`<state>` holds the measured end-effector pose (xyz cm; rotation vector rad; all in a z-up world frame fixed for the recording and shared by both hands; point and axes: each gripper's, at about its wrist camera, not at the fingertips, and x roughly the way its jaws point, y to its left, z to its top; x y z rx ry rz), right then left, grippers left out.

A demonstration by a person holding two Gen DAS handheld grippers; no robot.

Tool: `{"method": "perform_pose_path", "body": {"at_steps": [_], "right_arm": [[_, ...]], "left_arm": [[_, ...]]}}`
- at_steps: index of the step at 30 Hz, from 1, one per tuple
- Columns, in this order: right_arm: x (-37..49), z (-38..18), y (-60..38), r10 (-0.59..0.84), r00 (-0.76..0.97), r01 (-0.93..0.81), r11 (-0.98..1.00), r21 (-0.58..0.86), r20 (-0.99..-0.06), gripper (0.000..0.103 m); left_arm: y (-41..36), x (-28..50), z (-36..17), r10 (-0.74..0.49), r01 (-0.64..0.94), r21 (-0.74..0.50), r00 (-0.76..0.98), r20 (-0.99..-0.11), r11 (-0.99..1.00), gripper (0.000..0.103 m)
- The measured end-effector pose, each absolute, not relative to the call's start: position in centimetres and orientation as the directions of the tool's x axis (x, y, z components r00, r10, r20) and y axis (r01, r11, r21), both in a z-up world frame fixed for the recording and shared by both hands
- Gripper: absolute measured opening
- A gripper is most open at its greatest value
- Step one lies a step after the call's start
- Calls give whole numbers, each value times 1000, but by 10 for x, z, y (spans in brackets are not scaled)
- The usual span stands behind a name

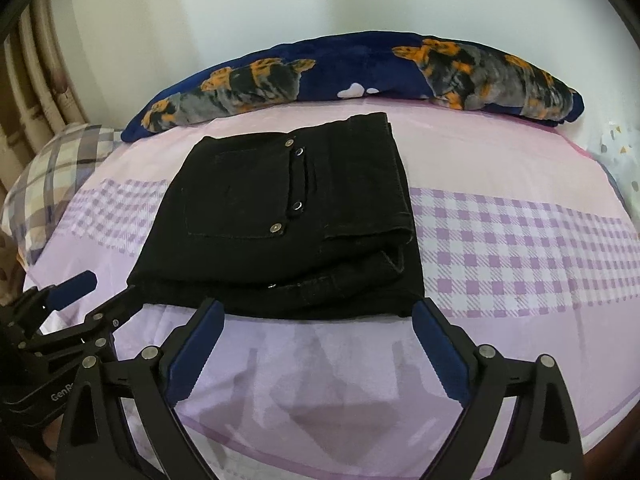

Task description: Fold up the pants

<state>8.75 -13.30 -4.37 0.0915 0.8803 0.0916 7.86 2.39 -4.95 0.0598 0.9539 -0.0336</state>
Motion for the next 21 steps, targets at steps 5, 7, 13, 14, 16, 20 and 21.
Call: {"method": "perform_pose_path", "body": {"at_steps": [5, 7, 13, 14, 16, 20, 21], "right_arm": [[88, -45, -134, 117, 630, -36, 992, 123, -768, 94], [89, -46, -136, 119, 628, -31, 991, 128, -769, 94], [90, -47, -136, 120, 624, -33, 991, 128, -772, 94], [90, -47, -136, 117, 623, -32, 992, 125, -773, 94], [90, -48, -136, 119, 621, -34, 992, 125, -775, 94], [90, -49, -135, 121, 619, -35, 991, 127, -776, 94], [90, -48, -135, 120, 618, -33, 991, 126, -777, 94]], "left_arm": [[23, 79, -51, -1, 53, 36, 575, -818, 998, 67], [23, 79, -51, 3, 49, 38, 574, -819, 998, 67], [23, 79, -52, 2, 51, 39, 571, -821, 998, 67], [23, 78, -53, 2, 52, 39, 570, -822, 998, 67], [24, 78, -53, 1, 53, 38, 569, -823, 998, 67], [24, 79, -55, 1, 52, 37, 563, -826, 998, 67], [24, 79, -56, 2, 53, 38, 562, -827, 998, 67]]}}
